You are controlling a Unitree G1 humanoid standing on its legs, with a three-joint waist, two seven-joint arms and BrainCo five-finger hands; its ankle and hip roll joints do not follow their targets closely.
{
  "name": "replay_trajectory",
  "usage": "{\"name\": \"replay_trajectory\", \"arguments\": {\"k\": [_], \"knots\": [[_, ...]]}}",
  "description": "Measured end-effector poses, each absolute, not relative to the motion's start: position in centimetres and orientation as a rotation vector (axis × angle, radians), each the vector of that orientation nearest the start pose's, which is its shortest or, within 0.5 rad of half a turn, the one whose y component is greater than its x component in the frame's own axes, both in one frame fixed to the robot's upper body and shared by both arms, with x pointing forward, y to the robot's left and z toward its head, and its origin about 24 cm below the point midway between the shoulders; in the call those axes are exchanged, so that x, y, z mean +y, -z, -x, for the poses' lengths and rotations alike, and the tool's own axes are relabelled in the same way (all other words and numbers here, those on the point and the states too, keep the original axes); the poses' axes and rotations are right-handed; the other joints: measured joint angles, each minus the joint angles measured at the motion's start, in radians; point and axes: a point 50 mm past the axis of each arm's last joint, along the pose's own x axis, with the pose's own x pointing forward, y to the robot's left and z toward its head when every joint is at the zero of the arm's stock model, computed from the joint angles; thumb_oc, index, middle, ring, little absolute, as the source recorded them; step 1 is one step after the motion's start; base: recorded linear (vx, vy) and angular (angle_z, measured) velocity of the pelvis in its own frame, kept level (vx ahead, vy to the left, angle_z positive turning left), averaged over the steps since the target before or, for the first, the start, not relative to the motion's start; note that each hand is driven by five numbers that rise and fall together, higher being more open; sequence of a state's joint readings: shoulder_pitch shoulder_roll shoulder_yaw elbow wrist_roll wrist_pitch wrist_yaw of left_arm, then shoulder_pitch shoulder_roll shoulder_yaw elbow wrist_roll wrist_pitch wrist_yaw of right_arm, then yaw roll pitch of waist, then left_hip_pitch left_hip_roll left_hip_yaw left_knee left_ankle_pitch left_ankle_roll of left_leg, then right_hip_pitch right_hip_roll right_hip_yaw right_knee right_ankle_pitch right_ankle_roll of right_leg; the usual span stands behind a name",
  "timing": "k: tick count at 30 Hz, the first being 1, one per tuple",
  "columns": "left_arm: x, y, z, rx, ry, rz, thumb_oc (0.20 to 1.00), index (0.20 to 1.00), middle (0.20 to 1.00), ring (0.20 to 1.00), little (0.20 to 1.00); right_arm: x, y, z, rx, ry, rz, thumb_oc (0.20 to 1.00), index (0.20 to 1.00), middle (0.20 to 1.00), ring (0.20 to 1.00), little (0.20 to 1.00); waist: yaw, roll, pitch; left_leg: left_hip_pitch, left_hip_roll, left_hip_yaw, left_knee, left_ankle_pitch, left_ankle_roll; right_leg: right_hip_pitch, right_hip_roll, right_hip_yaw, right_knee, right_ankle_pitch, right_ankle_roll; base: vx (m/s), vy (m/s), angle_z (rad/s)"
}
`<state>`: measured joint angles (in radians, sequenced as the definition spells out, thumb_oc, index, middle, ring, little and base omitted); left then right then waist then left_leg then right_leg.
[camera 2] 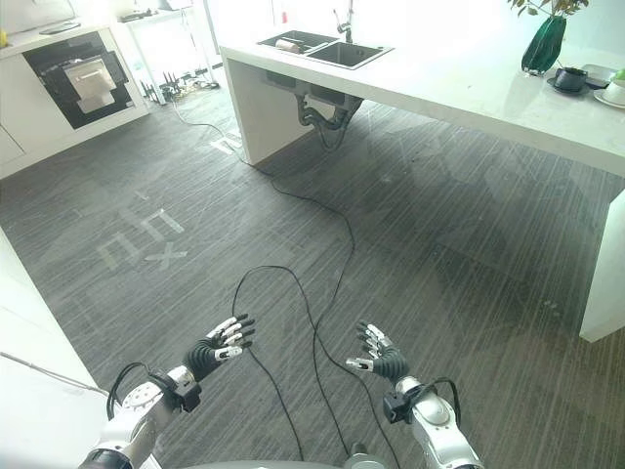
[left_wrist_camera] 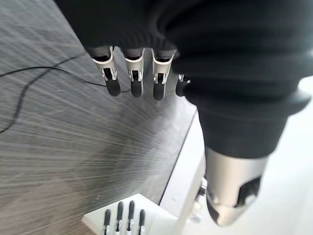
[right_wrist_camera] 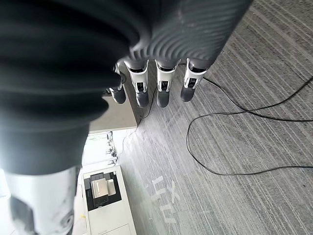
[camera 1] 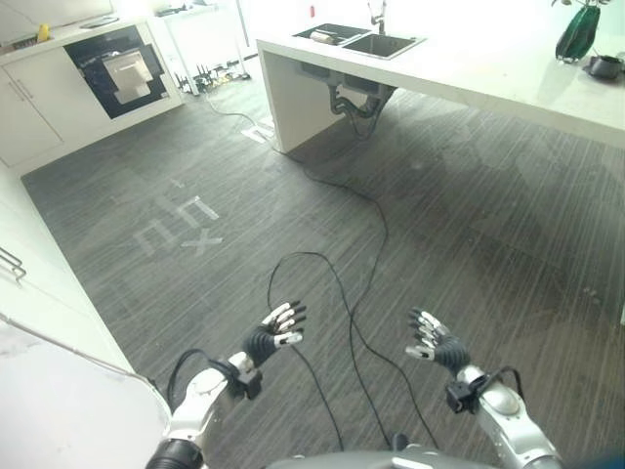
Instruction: Place the dishes in the dishwasher.
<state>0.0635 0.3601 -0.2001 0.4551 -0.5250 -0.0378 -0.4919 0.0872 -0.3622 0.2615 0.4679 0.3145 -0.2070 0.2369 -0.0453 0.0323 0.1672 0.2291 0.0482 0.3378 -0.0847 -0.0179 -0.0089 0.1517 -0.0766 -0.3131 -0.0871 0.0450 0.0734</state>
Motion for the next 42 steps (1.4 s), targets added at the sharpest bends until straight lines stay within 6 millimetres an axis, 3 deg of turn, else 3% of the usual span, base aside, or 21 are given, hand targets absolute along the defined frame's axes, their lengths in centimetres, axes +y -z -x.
{"name": "replay_trajectory", "arguments": {"k": [8, 14, 23, 27, 29, 32, 34, 35, 36, 37, 39, 42], "knots": [[19.3, 7.2, -18.6, 0.549, 0.414, 0.291, 1.000, 1.000, 1.000, 1.000, 1.000, -19.7, 7.2, -18.7, 0.480, -0.280, 0.003, 1.000, 1.000, 1.000, 1.000, 1.000, -0.003, 0.002, 0.000, 0.001, 0.000, 0.001, 0.000, 0.000, 0.000, 0.001, 0.000, 0.000, 0.000, -0.001, 0.001, 0.00, 0.000, 0.00], [19.4, 8.2, -18.3, 0.597, 0.272, 0.309, 1.000, 1.000, 1.000, 1.000, 1.000, -20.5, 9.0, -17.5, 0.625, -0.179, -0.083, 1.000, 1.000, 1.000, 1.000, 1.000, 0.001, 0.000, 0.001, 0.000, 0.002, -0.002, 0.000, 0.000, -0.001, 0.006, 0.001, -0.003, 0.000, -0.003, 0.003, -0.01, -0.063, 0.02], [20.1, 8.2, -18.5, 0.587, 0.167, 0.230, 1.000, 1.000, 1.000, 1.000, 1.000, -20.7, 9.0, -17.6, 0.629, -0.178, -0.087, 1.000, 1.000, 1.000, 1.000, 1.000, 0.008, -0.006, 0.020, -0.005, 0.011, -0.027, 0.009, 0.007, -0.015, 0.016, 0.007, -0.029, 0.000, -0.024, 0.007, -0.01, -0.126, 0.10], [19.5, 8.8, -18.4, 0.614, 0.168, 0.227, 1.000, 1.000, 1.000, 1.000, 1.000, -20.7, 8.6, -18.5, 0.606, -0.168, -0.099, 1.000, 1.000, 1.000, 1.000, 1.000, 0.007, -0.009, 0.054, -0.043, 0.051, -0.029, 0.104, -0.015, -0.052, 0.016, 0.032, -0.031, 0.008, -0.043, -0.018, 0.04, -0.222, 0.01], [19.7, 8.9, -18.5, 0.611, 0.129, 0.244, 1.000, 1.000, 1.000, 1.000, 1.000, -20.6, 8.6, -18.4, 0.606, -0.165, -0.122, 1.000, 1.000, 1.000, 1.000, 1.000, 0.011, -0.025, 0.071, -0.073, 0.062, -0.024, 0.193, -0.021, -0.064, 0.015, 0.025, -0.028, 0.020, -0.063, -0.049, -0.01, -0.127, -0.07], [19.7, 8.8, -18.8, 0.604, 0.119, 0.245, 1.000, 1.000, 1.000, 1.000, 1.000, -21.0, 8.4, -18.6, 0.603, -0.165, -0.107, 1.000, 1.000, 1.000, 1.000, 1.000, 0.008, -0.018, 0.080, -0.114, 0.088, -0.011, 0.281, -0.011, -0.078, -0.010, 0.033, -0.028, 0.077, -0.095, -0.082, 0.03, -0.212, -0.04], [20.1, 9.0, -18.5, 0.607, 0.085, 0.289, 1.000, 1.000, 1.000, 1.000, 1.000, -20.8, 8.2, -19.1, 0.589, -0.170, -0.114, 1.000, 1.000, 1.000, 1.000, 1.000, 0.009, -0.030, 0.092, -0.206, 0.123, 0.000, 0.451, 0.013, -0.116, -0.020, 0.030, -0.033, 0.126, -0.119, -0.098, 0.17, -0.131, 0.08], [20.5, 9.1, -18.3, 0.605, 0.070, 0.296, 1.000, 1.000, 1.000, 1.000, 1.000, -20.4, 8.2, -19.3, 0.580, -0.164, -0.151, 1.000, 1.000, 1.000, 1.000, 1.000, 0.025, -0.046, 0.104, -0.296, 0.166, -0.007, 0.632, 0.048, -0.163, 0.002, 0.027, -0.033, 0.116, -0.129, -0.115, 0.25, 0.051, 0.11], [20.6, 9.2, -18.1, 0.611, 0.069, 0.297, 1.000, 1.000, 1.000, 1.000, 1.000, -20.3, 8.2, -19.3, 0.578, -0.163, -0.158, 1.000, 1.000, 1.000, 1.000, 1.000, 0.030, -0.050, 0.107, -0.307, 0.169, -0.007, 0.650, 0.048, -0.164, 0.008, 0.027, -0.032, 0.113, -0.130, -0.118, 0.26, 0.121, 0.03], [20.5, 9.4, -17.6, 0.624, 0.071, 0.299, 1.000, 1.000, 1.000, 1.000, 1.000, -20.1, 8.2, -19.4, 0.571, -0.162, -0.175, 1.000, 1.000, 1.000, 1.000, 1.000, 0.038, -0.051, 0.107, -0.314, 0.166, -0.009, 0.616, 0.046, -0.161, 0.016, 0.027, -0.032, 0.104, -0.131, -0.116, 0.25, 0.171, -0.12], [20.4, 9.6, -17.1, 0.632, 0.069, 0.305, 1.000, 1.000, 1.000, 1.000, 1.000, -19.9, 7.8, -19.9, 0.548, -0.181, -0.190, 1.000, 1.000, 1.000, 1.000, 1.000, 0.049, -0.020, 0.110, -0.291, 0.144, -0.030, 0.347, 0.054, -0.157, 0.018, 0.045, -0.028, 0.103, -0.133, -0.115, 0.25, 0.235, -0.11], [20.2, 9.6, -17.2, 0.629, 0.069, 0.308, 1.000, 1.000, 1.000, 1.000, 1.000, -19.9, 8.2, -19.3, 0.569, -0.179, -0.192, 1.000, 1.000, 1.000, 1.000, 1.000, 0.048, 0.022, 0.113, -0.252, 0.169, -0.042, 0.087, 0.139, -0.162, 0.037, 0.075, -0.024, 0.107, -0.133, -0.099, 0.26, 0.225, -0.07]]}}
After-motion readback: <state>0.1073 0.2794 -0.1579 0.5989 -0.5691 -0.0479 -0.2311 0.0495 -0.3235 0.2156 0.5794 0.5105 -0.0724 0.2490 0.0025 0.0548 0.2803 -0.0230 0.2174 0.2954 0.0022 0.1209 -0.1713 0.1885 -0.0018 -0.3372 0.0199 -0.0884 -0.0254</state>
